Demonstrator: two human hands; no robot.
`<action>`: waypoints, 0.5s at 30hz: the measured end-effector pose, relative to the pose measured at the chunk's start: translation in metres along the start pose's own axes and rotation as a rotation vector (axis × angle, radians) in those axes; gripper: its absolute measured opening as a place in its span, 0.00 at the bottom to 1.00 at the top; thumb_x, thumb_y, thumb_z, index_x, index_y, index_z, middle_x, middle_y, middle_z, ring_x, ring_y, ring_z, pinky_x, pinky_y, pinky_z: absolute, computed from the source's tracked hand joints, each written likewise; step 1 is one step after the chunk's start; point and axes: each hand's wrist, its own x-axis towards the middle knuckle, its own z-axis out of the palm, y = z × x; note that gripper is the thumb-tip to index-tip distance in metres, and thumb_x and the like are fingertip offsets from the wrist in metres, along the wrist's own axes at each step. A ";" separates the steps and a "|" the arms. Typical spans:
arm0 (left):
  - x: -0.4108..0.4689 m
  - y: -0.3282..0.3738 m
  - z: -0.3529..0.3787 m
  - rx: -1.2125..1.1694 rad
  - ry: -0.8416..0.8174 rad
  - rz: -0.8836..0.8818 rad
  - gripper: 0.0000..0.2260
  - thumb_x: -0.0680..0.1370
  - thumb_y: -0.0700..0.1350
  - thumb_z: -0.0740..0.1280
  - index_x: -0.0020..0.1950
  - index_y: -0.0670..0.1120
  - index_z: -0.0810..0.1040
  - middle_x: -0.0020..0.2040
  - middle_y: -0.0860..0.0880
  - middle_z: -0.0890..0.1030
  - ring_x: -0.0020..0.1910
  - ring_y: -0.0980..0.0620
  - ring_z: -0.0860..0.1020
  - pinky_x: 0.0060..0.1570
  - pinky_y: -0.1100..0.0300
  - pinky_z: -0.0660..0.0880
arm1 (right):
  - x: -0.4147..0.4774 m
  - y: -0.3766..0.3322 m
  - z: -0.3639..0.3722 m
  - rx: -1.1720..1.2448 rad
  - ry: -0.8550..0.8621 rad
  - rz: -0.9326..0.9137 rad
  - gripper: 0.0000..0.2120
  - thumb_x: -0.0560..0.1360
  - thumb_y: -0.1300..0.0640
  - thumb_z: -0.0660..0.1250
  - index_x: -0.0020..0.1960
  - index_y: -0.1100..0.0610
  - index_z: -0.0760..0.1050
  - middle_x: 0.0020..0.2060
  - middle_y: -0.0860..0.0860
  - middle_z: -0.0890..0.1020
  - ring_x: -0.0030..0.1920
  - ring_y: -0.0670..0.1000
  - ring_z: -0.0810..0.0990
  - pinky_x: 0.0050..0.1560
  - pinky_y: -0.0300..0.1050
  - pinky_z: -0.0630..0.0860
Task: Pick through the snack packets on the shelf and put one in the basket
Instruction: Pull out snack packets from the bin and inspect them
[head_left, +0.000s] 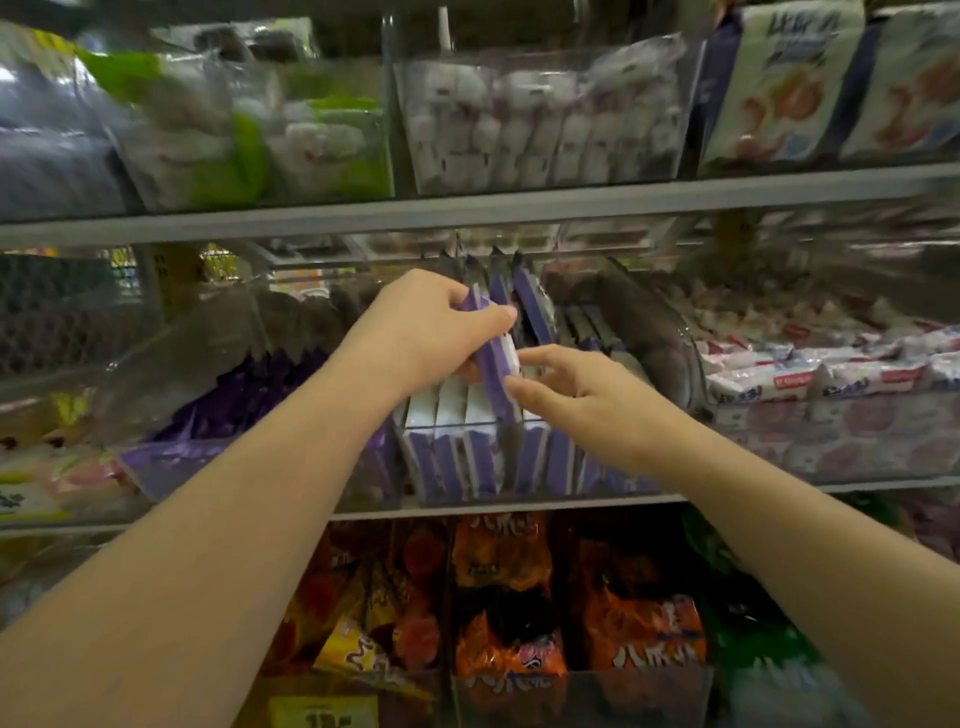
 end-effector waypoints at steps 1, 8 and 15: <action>0.006 -0.001 0.002 0.040 -0.013 -0.010 0.13 0.76 0.55 0.70 0.41 0.46 0.84 0.31 0.50 0.84 0.30 0.58 0.82 0.41 0.57 0.81 | 0.004 0.003 -0.002 -0.032 -0.002 0.000 0.26 0.77 0.37 0.58 0.71 0.47 0.69 0.53 0.42 0.81 0.54 0.43 0.80 0.55 0.42 0.76; 0.029 -0.021 0.027 0.432 0.031 0.101 0.16 0.75 0.57 0.70 0.36 0.46 0.77 0.31 0.50 0.77 0.32 0.55 0.76 0.28 0.62 0.65 | 0.021 0.023 -0.026 -0.186 -0.029 -0.004 0.19 0.78 0.42 0.61 0.52 0.55 0.83 0.50 0.51 0.85 0.51 0.47 0.82 0.55 0.50 0.78; 0.028 -0.045 0.054 0.530 0.042 0.175 0.12 0.76 0.59 0.67 0.47 0.51 0.77 0.37 0.54 0.77 0.37 0.54 0.77 0.36 0.56 0.76 | 0.033 0.023 -0.034 -0.416 -0.238 -0.192 0.09 0.78 0.52 0.67 0.56 0.47 0.83 0.43 0.34 0.77 0.50 0.37 0.77 0.56 0.34 0.71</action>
